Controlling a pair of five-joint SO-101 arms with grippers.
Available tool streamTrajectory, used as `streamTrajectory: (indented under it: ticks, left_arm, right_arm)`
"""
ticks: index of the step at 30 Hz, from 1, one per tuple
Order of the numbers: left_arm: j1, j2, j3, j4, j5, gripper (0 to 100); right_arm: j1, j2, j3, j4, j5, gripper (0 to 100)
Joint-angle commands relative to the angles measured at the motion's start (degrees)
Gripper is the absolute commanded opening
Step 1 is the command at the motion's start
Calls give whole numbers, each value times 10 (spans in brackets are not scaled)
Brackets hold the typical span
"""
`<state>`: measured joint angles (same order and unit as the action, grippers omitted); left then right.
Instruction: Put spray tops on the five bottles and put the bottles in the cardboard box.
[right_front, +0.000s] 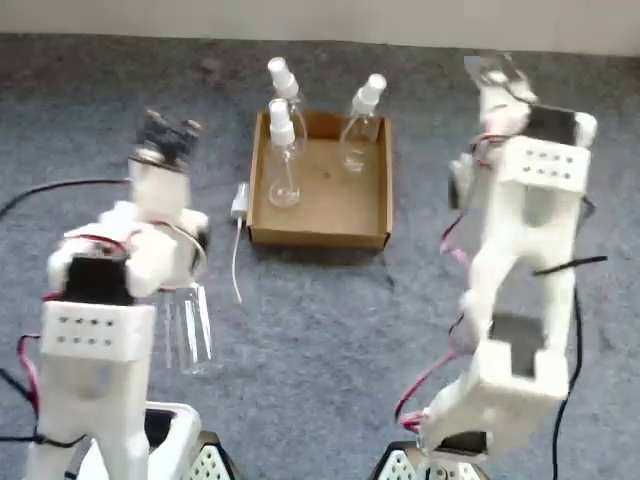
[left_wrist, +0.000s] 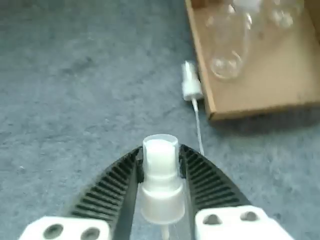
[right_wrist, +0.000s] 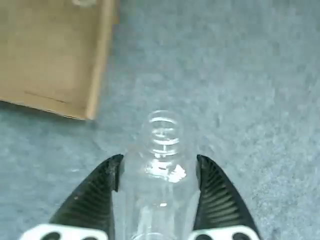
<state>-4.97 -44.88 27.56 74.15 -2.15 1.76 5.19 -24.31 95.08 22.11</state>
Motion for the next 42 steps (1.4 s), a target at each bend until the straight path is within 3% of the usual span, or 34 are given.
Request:
streamTrajectory:
  ticks: [1, 9, 15, 21, 26, 32, 42]
  left_arm:
    - [-51, -12, -103, -3, 65, 4]
    - [-61, -16, -189, -2, 171, 3]
    - [-35, -93, -188, -11, 222, 3]
    - [95, -166, -118, -103, 230, 3]
    - [147, -211, 7, -218, 260, 3]
    - [172, -250, 94, -309, 259, 3]
    - [172, -255, 152, -314, 258, 4]
  right_arm:
    - [-117, -165, 73, -29, -36, 4]
    - [-322, -464, 504, -299, -117, 4]
    - [-375, -629, 756, -426, -120, 4]
    - [-437, -734, 843, -465, -120, 4]
    - [-473, -789, 880, -474, -120, 4]
    - [-473, -827, 911, -474, -120, 4]
    - [-472, -833, 912, -474, -120, 4]
